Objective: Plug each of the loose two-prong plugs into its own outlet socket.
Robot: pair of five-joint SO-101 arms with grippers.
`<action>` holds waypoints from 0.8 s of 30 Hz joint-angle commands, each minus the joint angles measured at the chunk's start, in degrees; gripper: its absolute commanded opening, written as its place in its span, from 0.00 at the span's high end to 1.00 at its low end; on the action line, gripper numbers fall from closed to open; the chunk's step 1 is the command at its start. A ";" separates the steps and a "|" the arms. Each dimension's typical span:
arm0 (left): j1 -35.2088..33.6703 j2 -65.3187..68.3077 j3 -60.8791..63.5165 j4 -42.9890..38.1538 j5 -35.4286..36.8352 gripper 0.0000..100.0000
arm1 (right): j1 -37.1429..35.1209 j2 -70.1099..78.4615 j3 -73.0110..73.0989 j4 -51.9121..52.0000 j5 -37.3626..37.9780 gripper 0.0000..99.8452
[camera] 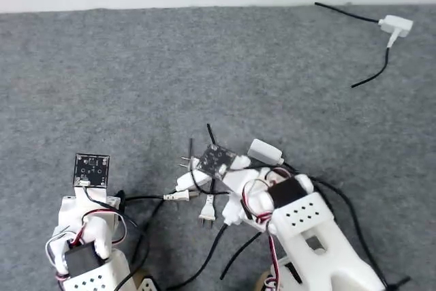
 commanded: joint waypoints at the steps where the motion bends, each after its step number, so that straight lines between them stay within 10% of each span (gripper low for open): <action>1: -0.26 -0.44 -0.57 -0.70 -0.44 0.75 | 0.57 -0.48 -7.56 4.00 0.62 0.66; 13: -0.26 -0.44 -0.57 -0.70 -0.44 0.75 | -0.31 -0.48 -0.09 7.52 23.82 0.66; 24: -0.26 -0.44 -0.57 -0.70 -0.44 0.75 | -10.24 0.13 5.45 -5.32 24.53 0.66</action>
